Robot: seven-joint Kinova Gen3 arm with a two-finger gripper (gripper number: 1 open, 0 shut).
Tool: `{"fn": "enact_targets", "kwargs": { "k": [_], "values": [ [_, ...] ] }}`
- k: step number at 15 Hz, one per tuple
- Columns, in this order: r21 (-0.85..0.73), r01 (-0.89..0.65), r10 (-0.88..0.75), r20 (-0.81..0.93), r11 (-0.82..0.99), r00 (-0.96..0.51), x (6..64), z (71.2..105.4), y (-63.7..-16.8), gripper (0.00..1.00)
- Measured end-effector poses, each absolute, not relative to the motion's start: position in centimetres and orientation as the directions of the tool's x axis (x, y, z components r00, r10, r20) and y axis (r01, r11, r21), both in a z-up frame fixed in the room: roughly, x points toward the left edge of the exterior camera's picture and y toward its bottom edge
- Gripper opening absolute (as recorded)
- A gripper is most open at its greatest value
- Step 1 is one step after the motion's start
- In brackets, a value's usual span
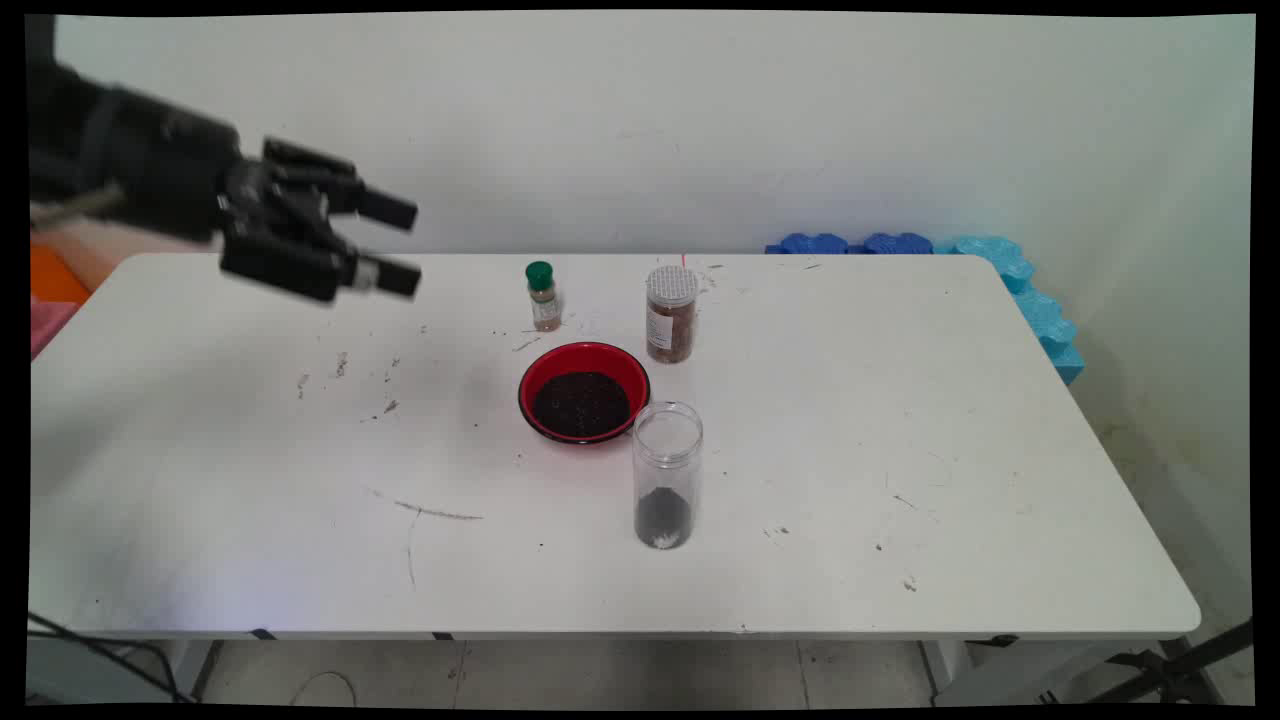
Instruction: Pick up the black seasoning powder from the table
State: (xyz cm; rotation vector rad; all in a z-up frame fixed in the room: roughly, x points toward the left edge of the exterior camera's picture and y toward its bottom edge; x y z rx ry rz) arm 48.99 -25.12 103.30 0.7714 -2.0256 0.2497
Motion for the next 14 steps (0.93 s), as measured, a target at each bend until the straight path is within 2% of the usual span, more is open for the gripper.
{"fn": "enact_targets", "kwargs": {
  "k": [7, 14],
  "values": [
    [0.092, -0.55, -0.379, 0.816, 0.83, -0.436, 46.2, 96.1, -24.0, 1.0],
    [0.057, -0.51, -0.328, 0.827, 0.858, -0.458, 43.2, 90.0, -25.1, 1.0]
  ]
}}
